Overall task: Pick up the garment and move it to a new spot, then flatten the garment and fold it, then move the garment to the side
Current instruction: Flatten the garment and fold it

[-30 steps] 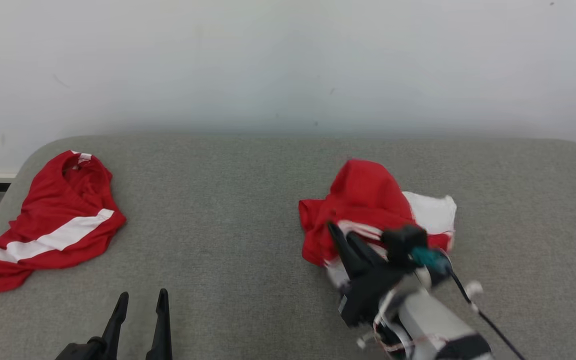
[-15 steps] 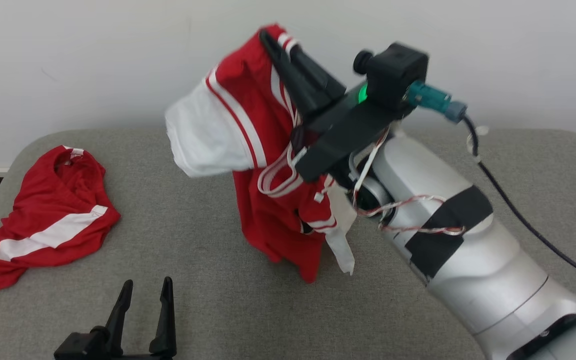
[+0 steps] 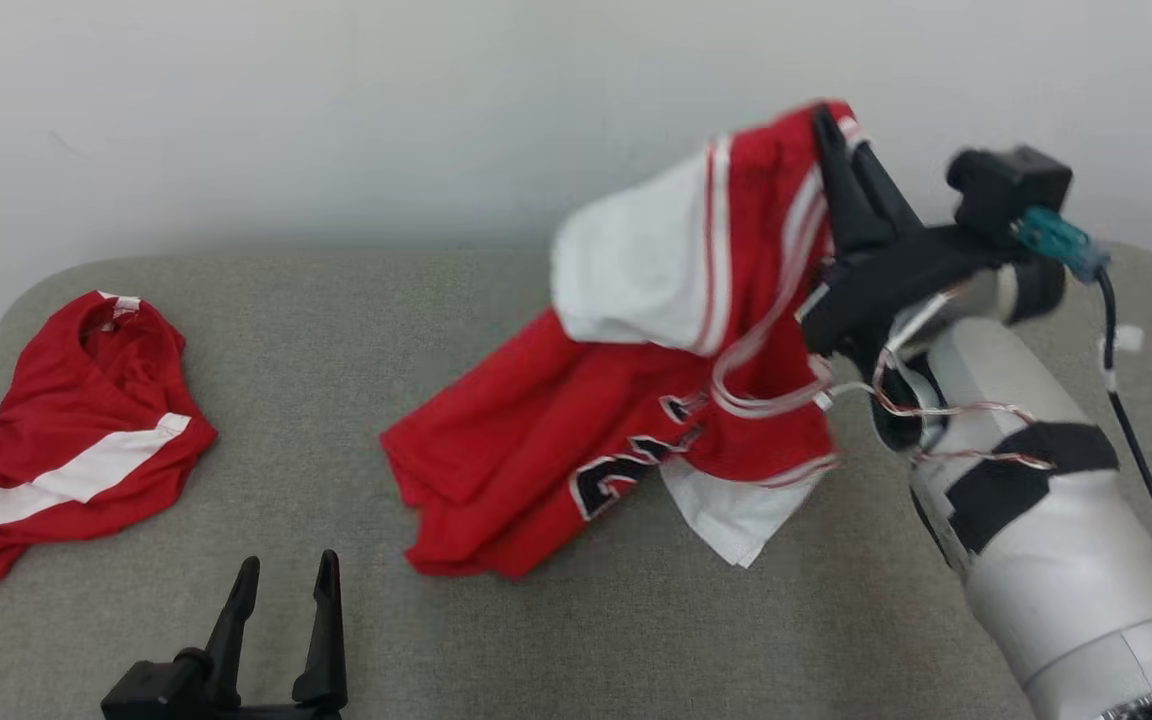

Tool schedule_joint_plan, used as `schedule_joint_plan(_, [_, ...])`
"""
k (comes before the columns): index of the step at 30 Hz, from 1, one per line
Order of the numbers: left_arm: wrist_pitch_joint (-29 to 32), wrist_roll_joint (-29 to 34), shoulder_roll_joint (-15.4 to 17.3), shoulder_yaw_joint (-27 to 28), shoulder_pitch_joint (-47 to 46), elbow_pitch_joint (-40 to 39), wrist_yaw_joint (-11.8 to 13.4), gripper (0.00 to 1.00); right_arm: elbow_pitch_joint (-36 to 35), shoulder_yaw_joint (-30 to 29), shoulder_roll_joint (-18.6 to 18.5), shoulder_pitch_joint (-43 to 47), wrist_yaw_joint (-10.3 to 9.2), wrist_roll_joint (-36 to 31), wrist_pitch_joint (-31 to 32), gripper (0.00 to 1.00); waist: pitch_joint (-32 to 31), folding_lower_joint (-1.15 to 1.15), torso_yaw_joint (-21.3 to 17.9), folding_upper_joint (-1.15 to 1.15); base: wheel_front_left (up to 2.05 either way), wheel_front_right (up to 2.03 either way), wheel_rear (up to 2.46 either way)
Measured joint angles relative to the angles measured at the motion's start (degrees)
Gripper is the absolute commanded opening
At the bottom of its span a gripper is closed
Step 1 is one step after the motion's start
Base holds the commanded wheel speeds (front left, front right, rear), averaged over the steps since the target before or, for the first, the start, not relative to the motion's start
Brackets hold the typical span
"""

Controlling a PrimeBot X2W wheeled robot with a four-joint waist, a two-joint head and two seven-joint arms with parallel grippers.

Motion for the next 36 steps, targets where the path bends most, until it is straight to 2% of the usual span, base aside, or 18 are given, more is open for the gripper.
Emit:
schedule_joint_plan(4, [0.0, 0.0, -0.1, -0.1, -0.5, 0.3, -0.5, 1.0, 3.3, -6.2, -1.6, 6.3, 0.0, -1.5, 0.0, 0.0, 0.6, 0.0, -0.6, 0.0, 0.0, 0.0, 0.0])
schedule_joint_plan(13, [0.0, 0.0, -0.1, 0.6, -0.4, 1.3, -0.9, 1.0, 2.0, -11.4, -3.0, 20.3, 0.0, -2.5, 0.0, 0.0, 0.0, -0.01, -1.8, 0.0, 0.0, 0.0, 0.0])
schedule_joint_plan(16, [0.0, 0.0, -0.1, 1.1, 0.0, 1.3, -1.0, 1.0, 1.5, -12.5, -4.6, 23.7, 0.0, -2.2, 0.6, 0.0, -0.5, -0.01, -2.4, 0.0, 0.0, 0.0, 0.0])
schedule_joint_plan(22, [0.0, 0.2, -0.1, 1.5, 0.4, 1.4, -1.4, 1.0, -1.3, -11.4, -7.0, 28.1, 0.0, -2.2, 8.4, 0.0, -0.9, -0.01, -3.8, 0.0, 0.0, 0.0, 0.0])
schedule_joint_plan(26, [0.0, 0.2, -0.1, 1.3, 0.4, 1.5, -1.5, 1.0, -5.3, -9.3, -10.9, 30.6, 0.0, -3.8, 14.2, 0.0, -1.2, -0.01, -4.1, 0.0, 0.0, 0.0, 0.0])
schedule_joint_plan(31, [0.0, 0.2, -0.2, 1.0, 0.4, 1.6, -1.5, 1.0, -9.5, -8.3, -16.2, 32.5, 0.0, -10.3, 19.7, 0.0, -1.4, -0.01, -4.1, 0.0, 0.0, 0.0, 0.0])
schedule_joint_plan(36, [0.0, 0.2, -0.2, 1.1, 0.4, 1.8, -1.7, 1.0, -15.2, -12.4, -16.2, 32.7, 0.0, -16.4, 22.5, 0.0, -1.5, -0.01, -3.7, 0.0, 0.0, 0.0, 0.0])
